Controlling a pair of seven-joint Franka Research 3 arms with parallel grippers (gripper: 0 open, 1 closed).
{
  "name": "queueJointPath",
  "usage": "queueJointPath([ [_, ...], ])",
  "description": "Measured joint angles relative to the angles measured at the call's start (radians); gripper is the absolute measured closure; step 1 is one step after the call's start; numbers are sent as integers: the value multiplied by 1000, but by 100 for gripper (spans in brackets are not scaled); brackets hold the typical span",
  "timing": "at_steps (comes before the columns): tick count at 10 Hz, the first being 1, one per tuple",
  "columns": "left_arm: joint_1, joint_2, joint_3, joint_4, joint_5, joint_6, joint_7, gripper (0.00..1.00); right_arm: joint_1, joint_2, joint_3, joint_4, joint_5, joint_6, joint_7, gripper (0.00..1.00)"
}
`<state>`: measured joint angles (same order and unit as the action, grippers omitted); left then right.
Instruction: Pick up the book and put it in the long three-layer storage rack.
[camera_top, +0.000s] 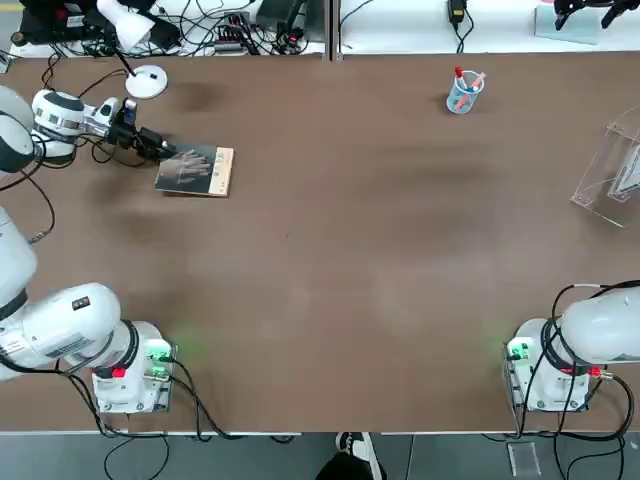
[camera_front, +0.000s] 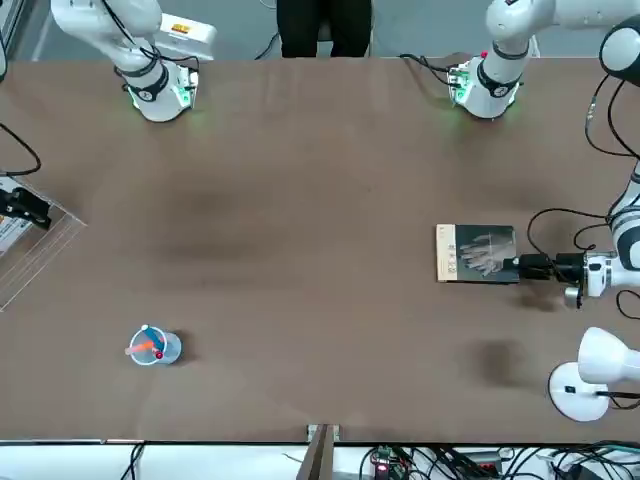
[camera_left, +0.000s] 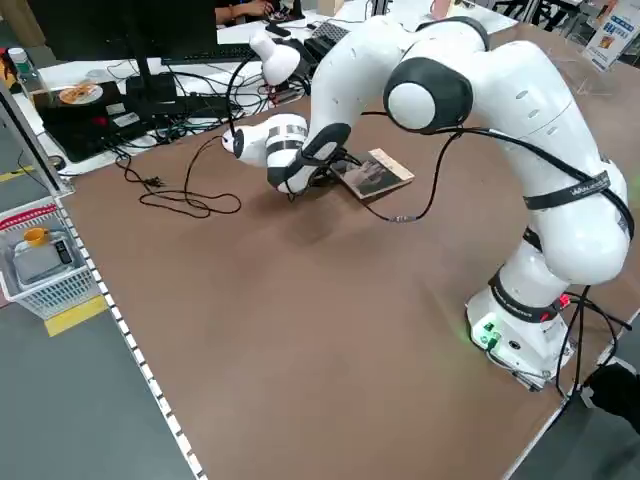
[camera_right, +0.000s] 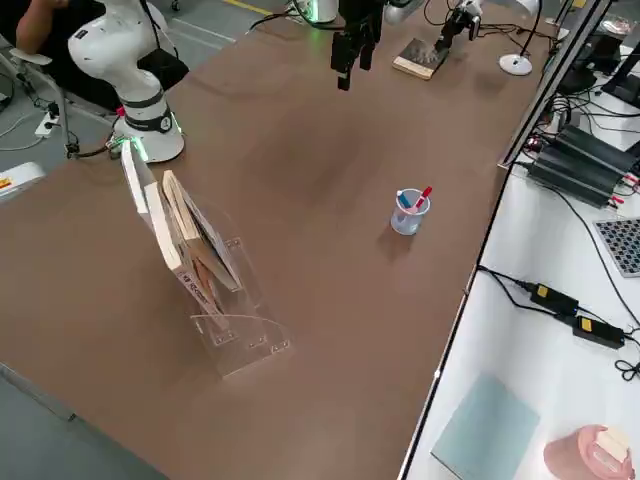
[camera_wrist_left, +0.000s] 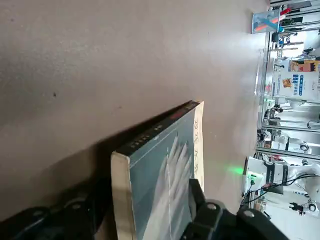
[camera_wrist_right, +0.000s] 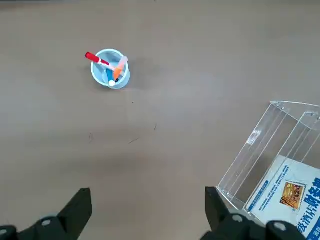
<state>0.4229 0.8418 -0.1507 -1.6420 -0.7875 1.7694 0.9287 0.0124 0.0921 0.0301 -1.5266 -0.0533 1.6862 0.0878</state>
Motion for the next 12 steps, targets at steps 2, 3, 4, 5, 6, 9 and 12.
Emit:
queueJointPath([
  [2, 0, 0, 0, 0, 0, 0, 0, 37, 0, 0, 0, 0, 0, 0, 0, 0],
  [3, 0, 1, 0, 0, 0, 0, 0, 41, 0, 0, 0, 0, 0, 0, 0, 0],
  [4, 0, 2, 0, 0, 0, -1, 0, 41, 0, 0, 0, 0, 0, 0, 0, 0],
  [5, 0, 4, 0, 0, 0, -1, 0, 42, 0, 0, -1, 0, 0, -1, 0, 0],
  [6, 0, 6, 0, 0, 0, -1, 0, 42, 0, 0, -1, 0, 0, -1, 0, 0],
  [9, 0, 6, 0, 0, 0, -1, 0, 48, 0, 0, -1, 0, 0, -1, 0, 0],
  [12, 0, 9, 0, 0, 0, -2, 0, 57, -3, 0, -1, 0, 0, -1, 0, 0],
])
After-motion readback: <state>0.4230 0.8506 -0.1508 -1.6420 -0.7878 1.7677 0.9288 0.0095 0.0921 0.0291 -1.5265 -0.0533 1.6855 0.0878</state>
